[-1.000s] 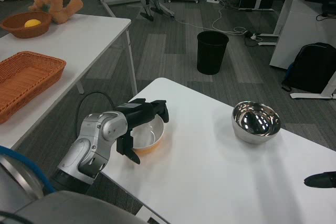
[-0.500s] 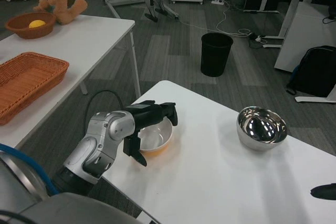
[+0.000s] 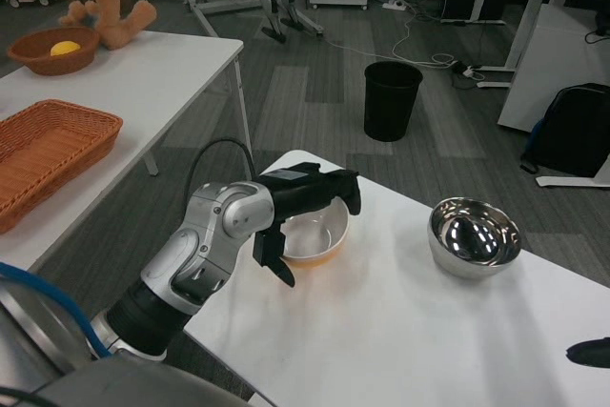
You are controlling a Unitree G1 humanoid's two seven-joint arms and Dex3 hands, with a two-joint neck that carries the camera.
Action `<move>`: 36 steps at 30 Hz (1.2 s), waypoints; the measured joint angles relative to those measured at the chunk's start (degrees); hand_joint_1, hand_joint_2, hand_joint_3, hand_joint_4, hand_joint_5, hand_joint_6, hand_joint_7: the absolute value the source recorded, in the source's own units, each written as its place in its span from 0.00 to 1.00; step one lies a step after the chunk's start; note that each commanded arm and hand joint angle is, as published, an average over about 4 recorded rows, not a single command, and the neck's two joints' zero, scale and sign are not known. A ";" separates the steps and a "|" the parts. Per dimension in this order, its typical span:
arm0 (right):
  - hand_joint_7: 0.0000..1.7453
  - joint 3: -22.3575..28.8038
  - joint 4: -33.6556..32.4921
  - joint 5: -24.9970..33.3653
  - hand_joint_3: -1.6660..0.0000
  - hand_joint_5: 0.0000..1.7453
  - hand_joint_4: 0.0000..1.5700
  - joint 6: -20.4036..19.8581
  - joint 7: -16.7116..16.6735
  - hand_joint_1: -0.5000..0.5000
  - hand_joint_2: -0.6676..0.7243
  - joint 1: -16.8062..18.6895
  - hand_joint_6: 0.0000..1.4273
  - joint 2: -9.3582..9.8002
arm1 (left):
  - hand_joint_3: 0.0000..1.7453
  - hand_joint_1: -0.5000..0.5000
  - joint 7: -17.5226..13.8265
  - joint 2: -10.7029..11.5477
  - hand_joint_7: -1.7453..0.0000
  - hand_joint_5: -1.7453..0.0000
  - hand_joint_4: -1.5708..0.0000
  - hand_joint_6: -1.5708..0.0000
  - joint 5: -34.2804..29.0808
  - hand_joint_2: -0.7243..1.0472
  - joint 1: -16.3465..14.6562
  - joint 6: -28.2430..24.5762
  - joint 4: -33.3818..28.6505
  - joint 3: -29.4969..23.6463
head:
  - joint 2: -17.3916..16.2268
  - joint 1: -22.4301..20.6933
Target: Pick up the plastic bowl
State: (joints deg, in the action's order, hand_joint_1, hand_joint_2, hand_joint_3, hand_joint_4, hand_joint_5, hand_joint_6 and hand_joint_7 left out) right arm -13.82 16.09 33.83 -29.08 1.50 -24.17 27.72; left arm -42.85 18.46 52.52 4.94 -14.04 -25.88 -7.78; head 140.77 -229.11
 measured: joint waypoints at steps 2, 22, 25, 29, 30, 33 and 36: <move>0.00 -0.01 0.17 0.03 1.00 0.00 0.00 -0.01 0.01 0.04 0.68 0.01 0.00 0.04 | 0.95 0.00 0.00 0.96 0.08 0.00 0.12 0.65 -0.50 1.00 1.84 -0.04 -0.05 1.30 | 1.41 5.14; 0.00 -0.70 2.00 0.19 1.00 0.00 0.00 0.08 1.15 0.04 0.68 -0.30 0.00 0.30 | 0.95 0.00 0.01 7.31 0.08 0.00 0.12 0.63 -3.45 1.00 14.71 -1.72 0.22 9.78 | 11.59 40.86; 0.00 -0.70 1.47 0.19 1.00 0.00 0.00 0.10 1.32 0.04 0.68 -0.30 0.00 0.30 | 0.95 0.00 0.02 7.64 0.08 0.00 0.12 0.63 -3.99 1.00 15.24 -1.91 0.50 10.38 | 12.45 42.49; 0.00 -0.80 0.40 0.18 1.00 0.00 0.00 0.17 1.87 0.04 0.68 -0.31 0.00 0.31 | 0.95 0.00 0.02 8.24 0.08 0.00 0.12 0.62 -4.22 1.00 15.53 -2.33 0.68 10.69 | 14.32 43.92; 0.00 -0.85 0.11 0.18 1.00 0.00 0.00 0.18 1.94 0.04 0.68 -0.31 0.00 0.31 | 0.95 0.00 0.02 8.40 0.08 0.00 0.12 0.62 -4.25 1.00 15.55 -2.34 0.70 10.73 | 14.70 44.15; 0.00 -0.98 -0.26 0.18 1.00 0.00 0.00 0.20 2.08 0.04 0.68 -0.31 0.00 0.31 | 0.95 0.00 0.02 8.54 0.08 0.00 0.12 0.62 -4.40 1.00 15.55 -2.40 0.72 10.83 | 15.44 44.53; 0.00 -1.05 -0.67 0.17 1.00 0.00 0.00 0.24 2.25 0.04 0.68 -0.31 0.00 0.31 | 0.95 0.00 0.02 8.56 0.08 0.00 0.12 0.62 -4.50 1.00 15.55 -2.46 0.72 10.84 | 15.80 44.54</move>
State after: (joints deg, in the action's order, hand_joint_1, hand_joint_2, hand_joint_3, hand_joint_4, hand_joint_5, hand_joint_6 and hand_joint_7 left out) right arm -14.87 15.42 34.01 -28.84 3.74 -24.47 28.03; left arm -42.83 27.02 48.02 20.49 -16.50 -25.16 3.06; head 156.57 -184.57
